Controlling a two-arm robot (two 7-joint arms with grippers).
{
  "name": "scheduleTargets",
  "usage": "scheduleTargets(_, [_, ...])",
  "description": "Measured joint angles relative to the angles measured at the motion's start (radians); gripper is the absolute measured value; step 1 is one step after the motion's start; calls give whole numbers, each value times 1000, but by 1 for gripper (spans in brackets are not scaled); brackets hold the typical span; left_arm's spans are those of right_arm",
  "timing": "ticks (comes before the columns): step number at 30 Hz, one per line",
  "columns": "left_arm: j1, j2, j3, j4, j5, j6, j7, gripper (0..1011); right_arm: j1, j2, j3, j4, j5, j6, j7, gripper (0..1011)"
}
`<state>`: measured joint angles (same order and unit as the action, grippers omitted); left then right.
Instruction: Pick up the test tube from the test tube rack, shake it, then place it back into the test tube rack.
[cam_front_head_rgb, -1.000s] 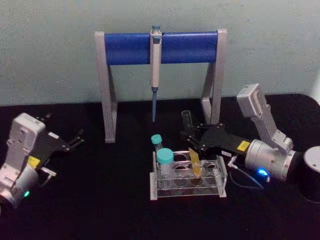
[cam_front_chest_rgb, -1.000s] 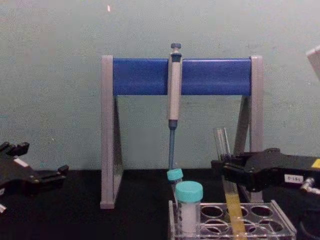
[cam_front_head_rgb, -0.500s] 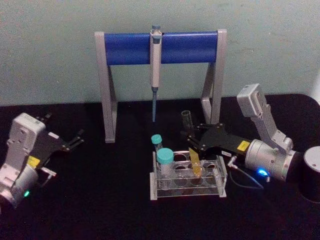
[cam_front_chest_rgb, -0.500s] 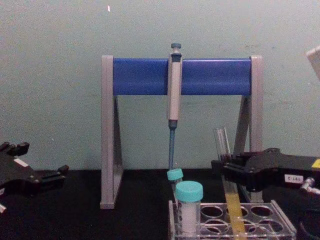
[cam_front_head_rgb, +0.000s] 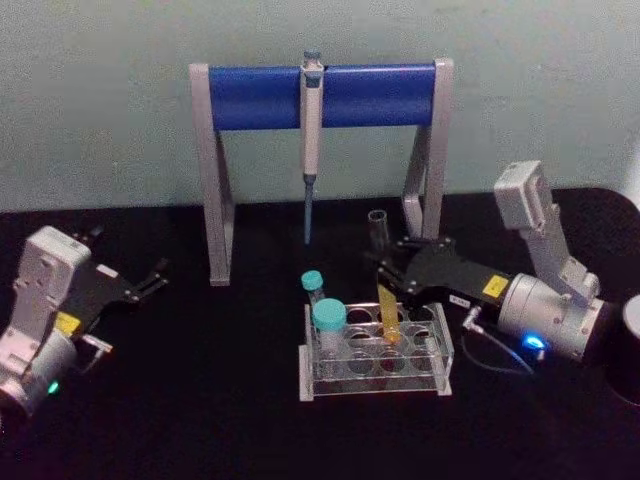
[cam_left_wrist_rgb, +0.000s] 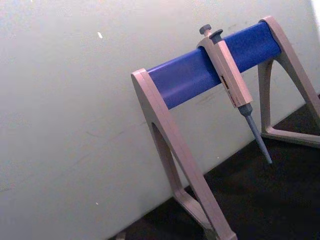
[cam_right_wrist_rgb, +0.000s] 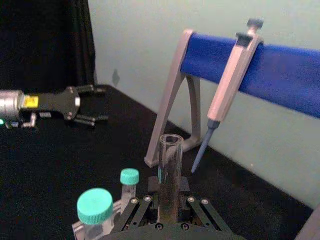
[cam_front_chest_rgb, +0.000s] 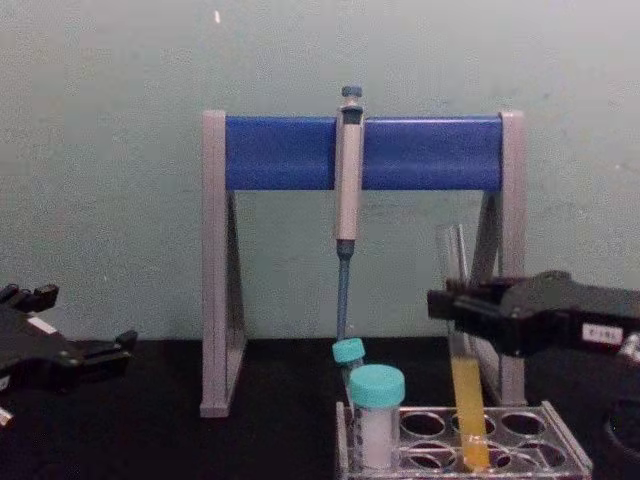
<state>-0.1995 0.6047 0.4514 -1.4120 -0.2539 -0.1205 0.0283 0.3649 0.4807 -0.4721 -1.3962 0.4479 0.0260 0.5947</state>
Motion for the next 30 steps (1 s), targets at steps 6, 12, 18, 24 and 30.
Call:
scheduleTargets(6, [0, 0, 0, 0, 0, 0, 0, 1001, -20, 9, 30, -39, 34, -30, -1, 230])
scheduleTargets(12, [0, 0, 0, 0, 0, 0, 0, 1001, -44, 13, 69, -84, 57, -79, -26, 230])
scheduleTargets(18, [0, 0, 0, 0, 0, 0, 0, 1001, -76, 1, 117, -120, 40, -133, -104, 230])
scheduleTargets(24, [0, 0, 0, 0, 0, 0, 0, 1001, -92, -22, 146, -129, -23, -135, -201, 230])
scheduleTargets(30, [0, 0, 0, 0, 0, 0, 0, 1001, -99, -40, 162, -126, -52, -122, -231, 232])
